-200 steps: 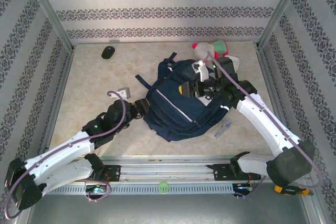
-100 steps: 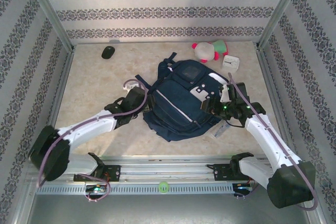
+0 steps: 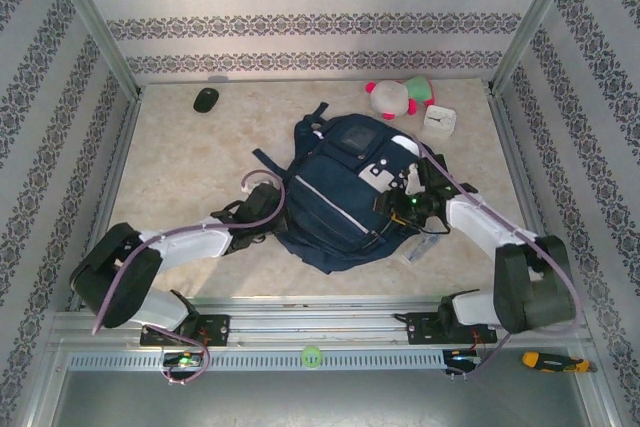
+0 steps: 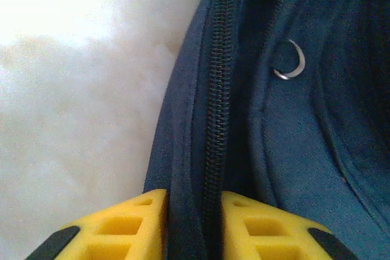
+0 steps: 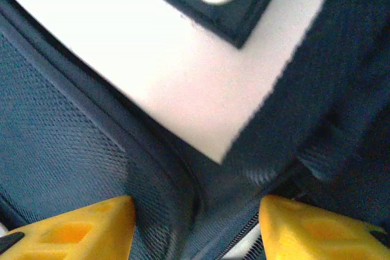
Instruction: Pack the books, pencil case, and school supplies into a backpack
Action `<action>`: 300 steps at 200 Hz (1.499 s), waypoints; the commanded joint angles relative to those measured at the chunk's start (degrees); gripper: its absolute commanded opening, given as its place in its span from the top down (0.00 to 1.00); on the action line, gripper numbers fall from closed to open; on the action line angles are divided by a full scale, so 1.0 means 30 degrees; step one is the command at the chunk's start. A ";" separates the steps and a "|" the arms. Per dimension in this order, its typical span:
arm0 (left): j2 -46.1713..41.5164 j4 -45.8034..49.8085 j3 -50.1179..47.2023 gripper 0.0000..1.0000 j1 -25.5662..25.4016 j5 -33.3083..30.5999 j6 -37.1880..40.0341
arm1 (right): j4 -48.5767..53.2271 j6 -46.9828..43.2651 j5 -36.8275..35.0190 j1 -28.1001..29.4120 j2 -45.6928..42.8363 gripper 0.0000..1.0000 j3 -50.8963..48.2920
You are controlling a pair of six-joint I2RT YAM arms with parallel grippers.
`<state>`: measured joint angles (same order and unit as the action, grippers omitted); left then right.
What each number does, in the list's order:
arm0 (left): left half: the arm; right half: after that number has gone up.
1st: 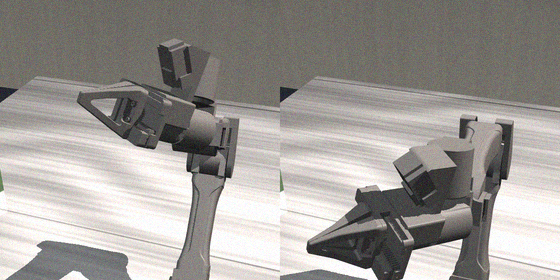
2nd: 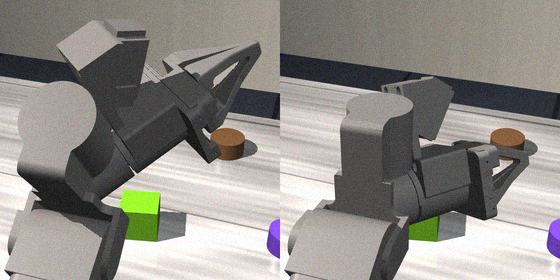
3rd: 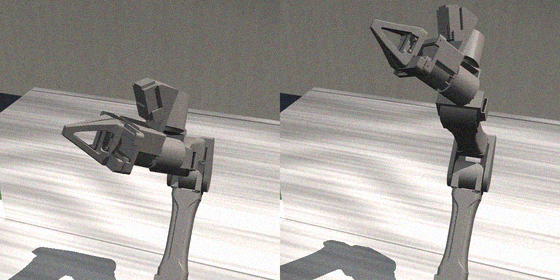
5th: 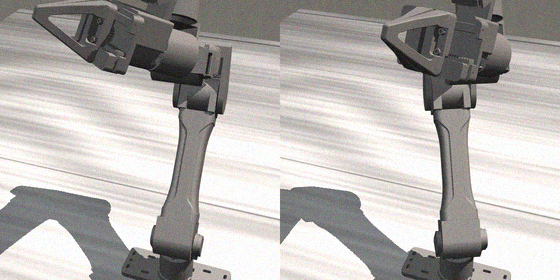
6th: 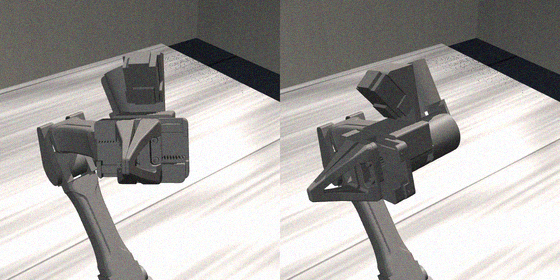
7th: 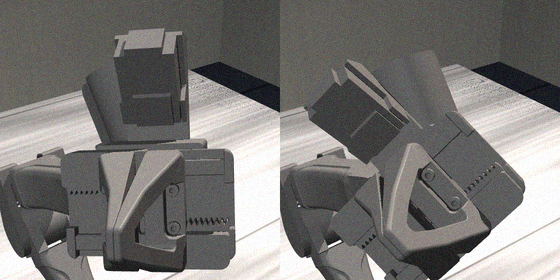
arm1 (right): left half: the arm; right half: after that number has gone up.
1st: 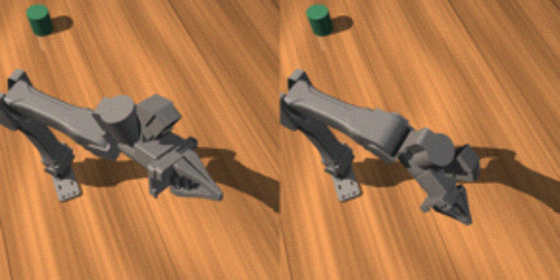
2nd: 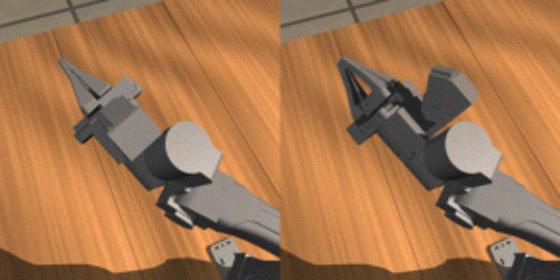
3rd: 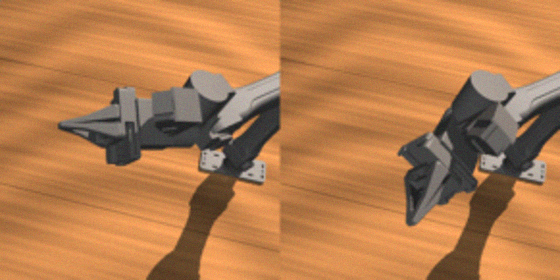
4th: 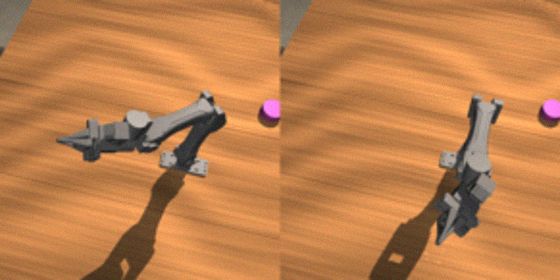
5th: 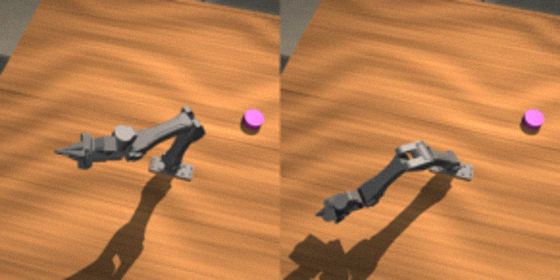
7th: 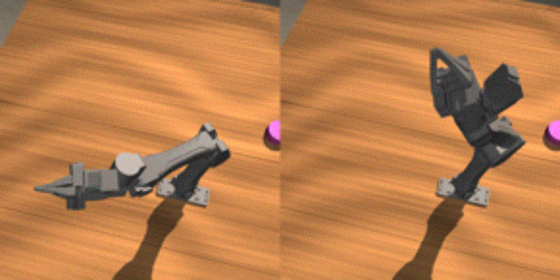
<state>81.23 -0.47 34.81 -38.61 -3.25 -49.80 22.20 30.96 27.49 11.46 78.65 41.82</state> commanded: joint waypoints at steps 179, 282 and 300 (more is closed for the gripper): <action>-1.3749 0.9158 -0.2381 0.37 0.0370 -0.3368 -0.1692 | 0.4302 -1.0293 -0.4915 1.0013 -0.1449 0.42 0.8188; -1.2877 0.7039 -0.2866 0.37 0.5781 -0.0478 -0.0654 | -0.0087 -1.9856 -1.0344 1.7193 0.5053 0.47 0.6465; -1.2474 0.6678 -0.2603 0.38 0.6706 0.0324 0.0200 | -0.0623 -2.0378 -1.0980 1.7126 0.5576 0.71 0.6085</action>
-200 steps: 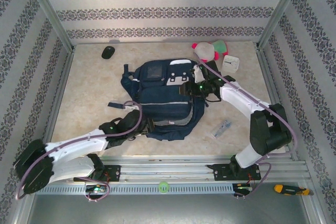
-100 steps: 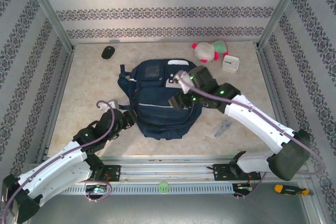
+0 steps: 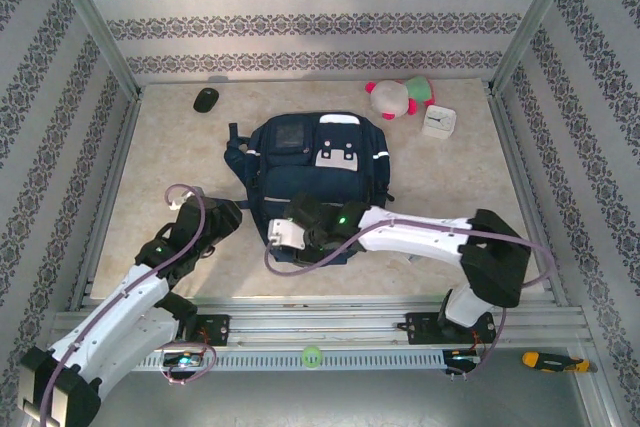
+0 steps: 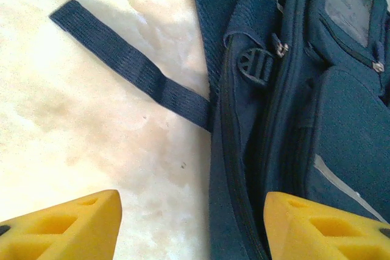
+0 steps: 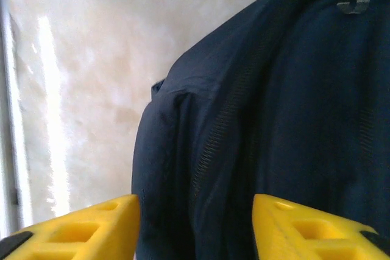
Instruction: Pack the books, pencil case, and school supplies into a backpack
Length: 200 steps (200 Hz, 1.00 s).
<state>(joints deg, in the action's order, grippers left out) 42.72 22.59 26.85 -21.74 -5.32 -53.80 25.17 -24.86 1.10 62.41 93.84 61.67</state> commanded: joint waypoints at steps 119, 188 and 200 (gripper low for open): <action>0.3965 -0.3676 0.2899 0.37 0.1678 0.7738 1.8361 | 0.4822 -1.3370 0.5724 -0.4565 -0.9673 1.00 -0.5284; 0.8176 -0.1178 0.4695 0.28 0.1642 0.9913 2.9861 | 0.5723 -1.3818 0.5952 -0.5254 -1.0220 1.00 -0.5468; 0.9176 -0.0732 0.5293 0.27 0.1621 0.9940 3.1560 | 0.5684 -1.3715 0.5997 -0.5249 -1.0252 1.00 -0.5469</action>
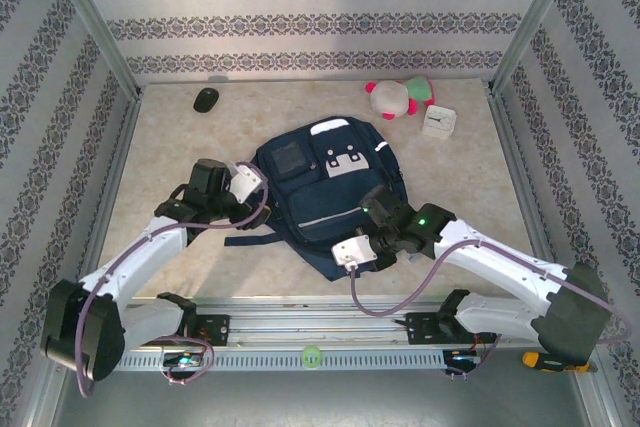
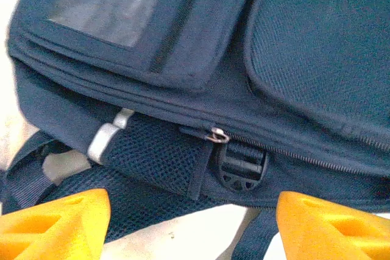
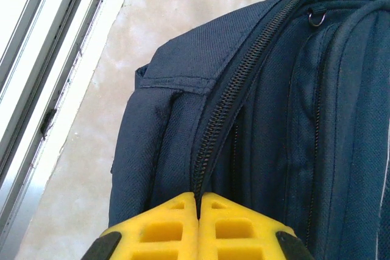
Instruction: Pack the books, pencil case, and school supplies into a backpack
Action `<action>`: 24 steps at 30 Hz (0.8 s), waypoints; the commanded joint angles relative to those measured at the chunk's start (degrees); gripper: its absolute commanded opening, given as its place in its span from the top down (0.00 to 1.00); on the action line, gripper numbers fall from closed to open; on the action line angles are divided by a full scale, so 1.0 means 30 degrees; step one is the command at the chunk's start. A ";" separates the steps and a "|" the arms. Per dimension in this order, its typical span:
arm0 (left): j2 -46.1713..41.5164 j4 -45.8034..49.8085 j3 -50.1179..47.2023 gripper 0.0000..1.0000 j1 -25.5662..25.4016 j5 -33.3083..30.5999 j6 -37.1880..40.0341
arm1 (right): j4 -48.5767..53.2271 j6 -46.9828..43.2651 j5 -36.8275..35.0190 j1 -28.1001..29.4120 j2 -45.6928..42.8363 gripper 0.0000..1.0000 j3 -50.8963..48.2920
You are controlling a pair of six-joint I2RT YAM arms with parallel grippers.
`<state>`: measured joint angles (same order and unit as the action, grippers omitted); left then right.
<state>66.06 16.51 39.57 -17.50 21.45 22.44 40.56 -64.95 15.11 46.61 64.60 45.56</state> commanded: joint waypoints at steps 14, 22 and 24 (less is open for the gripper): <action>0.5570 -0.0109 0.3313 0.29 0.0265 0.1714 0.8339 | -0.0792 0.3076 0.1030 -0.0070 -0.1061 0.58 0.0722; 0.2573 -0.1461 0.0984 0.26 0.0330 0.2182 0.6876 | -0.3606 0.6780 0.0484 0.0841 -0.1898 0.44 -0.0254; 0.2036 -0.1909 0.0495 0.26 0.0339 0.1855 0.6437 | -0.4662 0.7221 -0.0461 0.0840 -0.1445 0.43 -0.0521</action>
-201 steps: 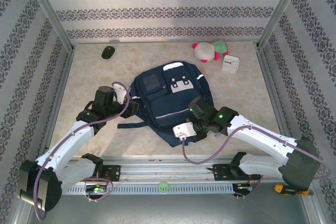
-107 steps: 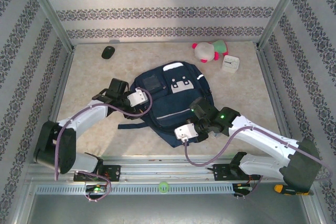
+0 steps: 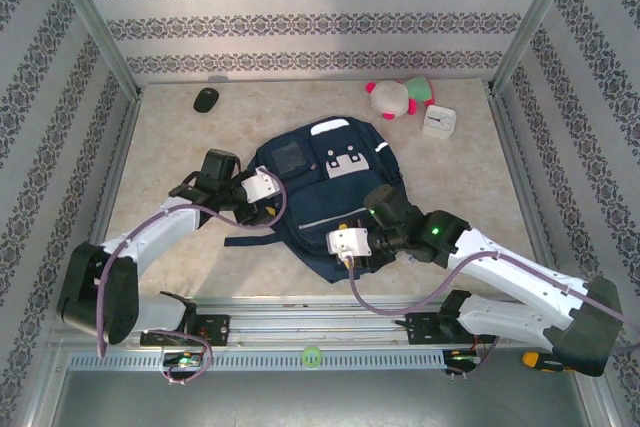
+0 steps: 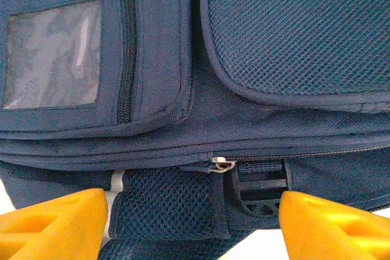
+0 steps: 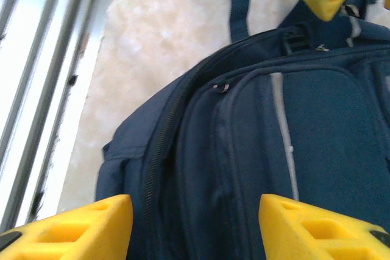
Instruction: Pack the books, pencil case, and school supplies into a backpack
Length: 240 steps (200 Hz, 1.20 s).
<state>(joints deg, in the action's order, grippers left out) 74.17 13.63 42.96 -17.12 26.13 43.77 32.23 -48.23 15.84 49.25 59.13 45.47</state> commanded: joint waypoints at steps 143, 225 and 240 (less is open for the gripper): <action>0.0923 -0.1112 -0.0283 0.21 0.0992 0.0320 0.0718 | -0.6693 -0.2044 -0.2570 -0.1414 0.5087 1.00 0.0817; 0.3247 -0.1566 0.1620 0.22 0.1146 0.1881 0.1152 | -0.3037 -0.1826 0.4937 -0.4342 0.4165 1.00 0.3781; 0.3843 -0.1597 0.2047 0.22 0.1160 0.1883 0.1288 | -0.2928 -0.1933 0.5203 -0.4552 0.4224 1.00 0.3964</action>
<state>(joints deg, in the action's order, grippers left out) 83.35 9.82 46.33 -14.50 28.95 46.33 21.82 -53.17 23.81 36.29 71.90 54.57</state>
